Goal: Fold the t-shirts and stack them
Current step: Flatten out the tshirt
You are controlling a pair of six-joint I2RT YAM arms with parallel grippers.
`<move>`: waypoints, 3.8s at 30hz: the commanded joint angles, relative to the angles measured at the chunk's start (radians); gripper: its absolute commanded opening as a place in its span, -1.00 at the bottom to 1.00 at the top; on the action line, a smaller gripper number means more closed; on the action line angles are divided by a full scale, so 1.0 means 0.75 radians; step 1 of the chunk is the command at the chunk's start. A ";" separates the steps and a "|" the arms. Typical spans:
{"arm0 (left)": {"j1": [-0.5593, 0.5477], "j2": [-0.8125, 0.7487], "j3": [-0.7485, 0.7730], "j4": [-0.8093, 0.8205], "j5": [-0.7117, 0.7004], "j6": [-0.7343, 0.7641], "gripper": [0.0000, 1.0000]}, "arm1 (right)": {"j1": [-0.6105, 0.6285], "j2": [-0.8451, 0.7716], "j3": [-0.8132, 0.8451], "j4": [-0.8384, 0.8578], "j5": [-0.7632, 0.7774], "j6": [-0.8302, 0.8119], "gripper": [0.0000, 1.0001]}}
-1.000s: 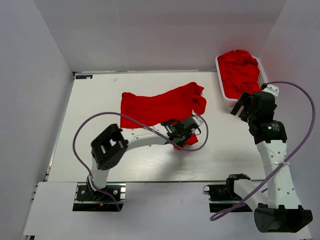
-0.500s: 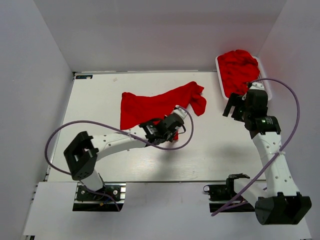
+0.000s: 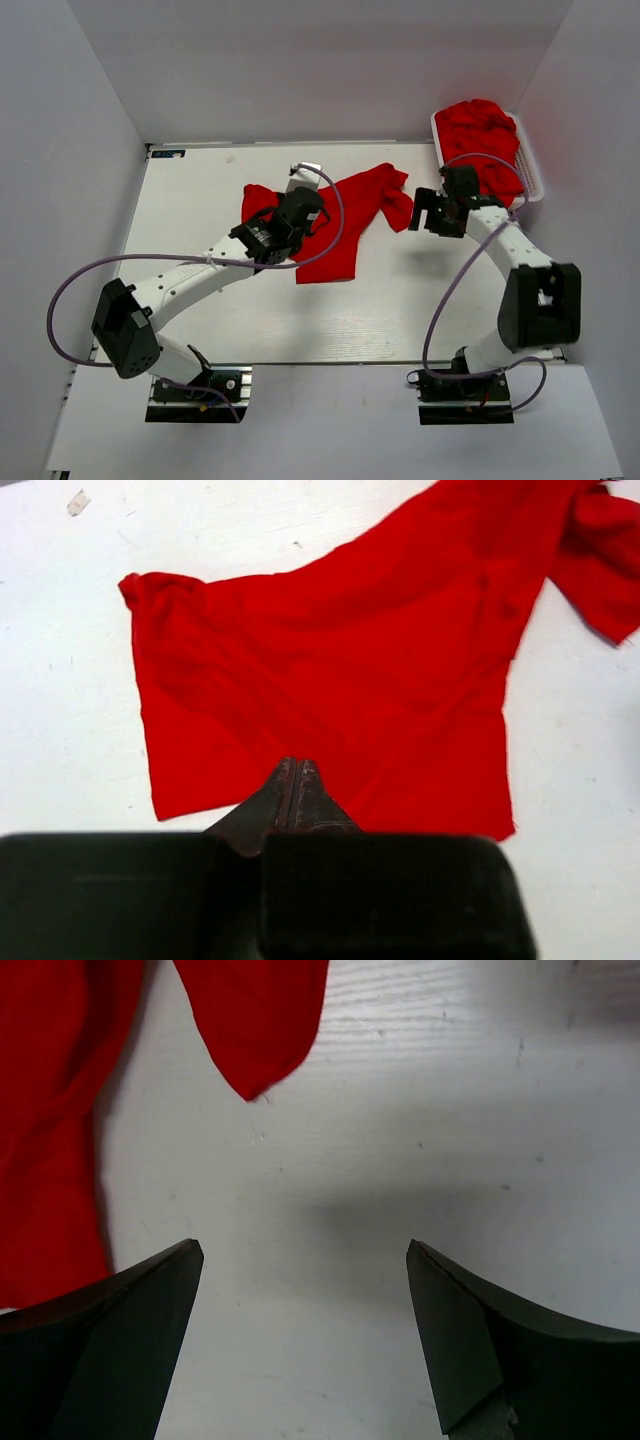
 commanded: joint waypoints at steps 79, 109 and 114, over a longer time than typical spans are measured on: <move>0.182 0.073 -0.097 -0.125 0.696 -0.108 -1.00 | 0.115 0.622 0.383 0.220 0.093 0.025 0.80; 0.299 0.018 0.447 -0.289 0.042 -0.071 -1.00 | 0.131 0.180 0.375 0.341 0.499 -0.196 -1.00; 0.325 -0.062 0.599 -0.164 -0.234 0.178 -1.00 | 0.109 -0.018 0.418 0.318 0.616 -0.255 -1.00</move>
